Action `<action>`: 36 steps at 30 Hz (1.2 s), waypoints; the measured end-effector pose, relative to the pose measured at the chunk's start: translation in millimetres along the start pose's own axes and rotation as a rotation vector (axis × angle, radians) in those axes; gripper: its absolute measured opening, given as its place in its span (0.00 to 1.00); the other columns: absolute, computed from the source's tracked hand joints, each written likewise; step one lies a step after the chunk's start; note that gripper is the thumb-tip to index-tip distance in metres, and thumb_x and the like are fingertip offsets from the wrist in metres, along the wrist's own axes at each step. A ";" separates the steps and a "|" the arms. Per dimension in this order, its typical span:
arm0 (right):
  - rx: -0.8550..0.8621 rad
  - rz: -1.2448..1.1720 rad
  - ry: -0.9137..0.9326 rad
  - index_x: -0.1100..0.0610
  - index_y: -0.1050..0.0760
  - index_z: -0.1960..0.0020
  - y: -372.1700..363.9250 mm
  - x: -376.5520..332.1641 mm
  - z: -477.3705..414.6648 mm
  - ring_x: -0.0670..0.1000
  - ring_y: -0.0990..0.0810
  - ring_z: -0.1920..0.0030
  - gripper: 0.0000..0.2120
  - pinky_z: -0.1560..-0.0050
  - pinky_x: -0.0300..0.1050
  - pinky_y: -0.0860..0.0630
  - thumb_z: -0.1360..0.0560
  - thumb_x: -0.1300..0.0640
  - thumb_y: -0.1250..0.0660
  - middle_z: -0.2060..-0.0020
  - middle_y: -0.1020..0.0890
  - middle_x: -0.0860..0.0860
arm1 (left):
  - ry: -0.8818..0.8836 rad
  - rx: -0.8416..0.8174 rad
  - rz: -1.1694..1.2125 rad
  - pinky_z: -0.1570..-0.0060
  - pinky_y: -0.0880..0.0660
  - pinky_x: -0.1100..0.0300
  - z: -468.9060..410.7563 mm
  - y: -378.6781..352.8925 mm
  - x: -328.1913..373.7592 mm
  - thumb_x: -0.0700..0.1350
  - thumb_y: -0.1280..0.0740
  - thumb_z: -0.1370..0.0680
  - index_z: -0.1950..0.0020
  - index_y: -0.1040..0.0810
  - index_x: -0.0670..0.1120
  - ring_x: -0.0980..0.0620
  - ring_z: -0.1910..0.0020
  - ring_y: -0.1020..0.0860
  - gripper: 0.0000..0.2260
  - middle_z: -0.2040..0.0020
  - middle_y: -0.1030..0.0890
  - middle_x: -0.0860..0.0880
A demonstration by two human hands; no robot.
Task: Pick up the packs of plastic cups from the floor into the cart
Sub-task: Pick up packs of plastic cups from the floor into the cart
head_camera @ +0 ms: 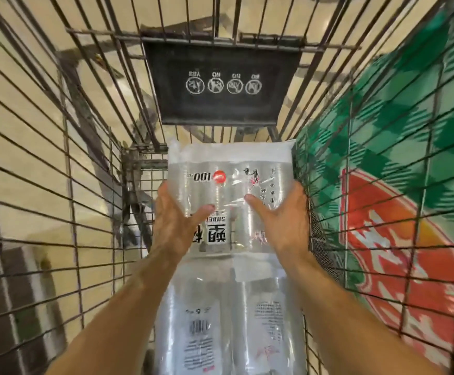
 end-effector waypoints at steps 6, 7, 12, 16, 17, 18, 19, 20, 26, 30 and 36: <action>-0.041 0.055 -0.007 0.57 0.49 0.15 10.0 -11.1 7.3 0.62 0.32 0.22 0.59 0.25 0.59 0.30 0.30 0.27 0.25 0.20 0.33 0.60 | -0.003 0.001 -0.128 0.40 0.19 0.39 15.0 13.4 21.5 0.64 0.19 0.30 0.21 0.39 0.49 0.43 0.37 0.22 0.46 0.36 0.25 0.48; -0.057 0.101 -0.008 0.57 0.50 0.15 13.4 -16.3 9.9 0.63 0.30 0.23 0.60 0.28 0.60 0.27 0.30 0.26 0.26 0.21 0.34 0.61 | -0.004 -0.007 -0.160 0.40 0.19 0.37 17.8 16.6 26.3 0.66 0.20 0.30 0.21 0.40 0.48 0.41 0.36 0.22 0.48 0.35 0.24 0.46; -0.077 0.300 0.028 0.61 0.55 0.14 50.1 -51.3 35.4 0.66 0.29 0.24 0.60 0.33 0.60 0.23 0.26 0.26 0.31 0.21 0.37 0.64 | -0.073 -0.025 -0.314 0.21 0.35 0.37 43.4 43.9 74.1 0.70 0.23 0.30 0.13 0.51 0.48 0.37 0.19 0.35 0.57 0.19 0.33 0.40; -0.015 0.486 0.191 0.60 0.43 0.17 96.8 -92.2 76.9 0.62 0.29 0.26 0.50 0.30 0.59 0.27 0.23 0.24 0.38 0.26 0.30 0.61 | -0.272 0.050 -0.562 0.24 0.31 0.37 87.5 86.1 142.0 0.80 0.37 0.30 0.15 0.44 0.46 0.38 0.21 0.33 0.54 0.20 0.32 0.41; -0.009 0.498 0.236 0.59 0.43 0.17 111.6 -106.2 92.1 0.62 0.30 0.25 0.49 0.27 0.58 0.30 0.22 0.24 0.39 0.24 0.30 0.61 | -0.315 0.074 -0.615 0.24 0.31 0.37 104.6 100.4 162.5 0.81 0.40 0.30 0.15 0.44 0.47 0.38 0.21 0.33 0.54 0.19 0.33 0.41; -0.010 0.505 0.280 0.59 0.43 0.16 125.5 -120.2 107.0 0.61 0.32 0.23 0.49 0.23 0.58 0.34 0.21 0.24 0.41 0.22 0.32 0.61 | -0.351 0.090 -0.660 0.23 0.33 0.38 122.0 114.7 182.6 0.81 0.42 0.29 0.14 0.44 0.48 0.38 0.19 0.35 0.53 0.18 0.34 0.41; -0.011 0.514 0.329 0.58 0.44 0.15 136.2 -131.9 119.7 0.61 0.35 0.21 0.48 0.21 0.58 0.37 0.20 0.25 0.42 0.21 0.33 0.61 | -0.379 0.094 -0.714 0.20 0.36 0.38 137.3 126.9 198.8 0.81 0.42 0.27 0.13 0.45 0.49 0.39 0.17 0.38 0.52 0.16 0.37 0.41; -0.002 0.533 0.386 0.57 0.45 0.14 150.1 -144.1 134.1 0.61 0.36 0.19 0.46 0.18 0.58 0.41 0.19 0.26 0.43 0.19 0.34 0.61 | -0.405 0.103 -0.781 0.18 0.40 0.40 155.6 141.3 216.1 0.80 0.42 0.26 0.13 0.45 0.49 0.39 0.16 0.41 0.51 0.14 0.40 0.41; 0.114 0.620 0.593 0.53 0.44 0.13 271.1 -212.4 239.7 0.61 0.47 0.14 0.45 0.15 0.64 0.56 0.21 0.26 0.54 0.15 0.42 0.61 | -0.606 0.282 -1.051 0.19 0.42 0.36 295.0 241.8 317.4 0.80 0.43 0.25 0.14 0.41 0.48 0.35 0.16 0.40 0.49 0.15 0.39 0.38; 0.219 0.646 0.632 0.51 0.43 0.13 352.3 -231.6 308.1 0.62 0.49 0.14 0.44 0.16 0.68 0.58 0.21 0.27 0.52 0.14 0.44 0.61 | -0.693 0.327 -1.159 0.18 0.44 0.37 377.7 285.4 374.4 0.80 0.47 0.24 0.12 0.46 0.50 0.36 0.15 0.43 0.48 0.13 0.42 0.40; 0.337 0.645 0.510 0.50 0.48 0.12 437.7 -213.2 401.9 0.62 0.55 0.13 0.47 0.17 0.70 0.63 0.24 0.26 0.58 0.13 0.51 0.61 | -0.935 0.362 -1.134 0.19 0.41 0.37 478.1 303.9 428.9 0.79 0.47 0.23 0.13 0.43 0.51 0.36 0.16 0.39 0.46 0.15 0.38 0.40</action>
Point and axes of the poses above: each hand's wrist, its own z-axis away from the middle knuckle, its own y-axis out of the back of the hand, x = y × z, the point moved 5 cm from there along -z, towards the middle knuckle
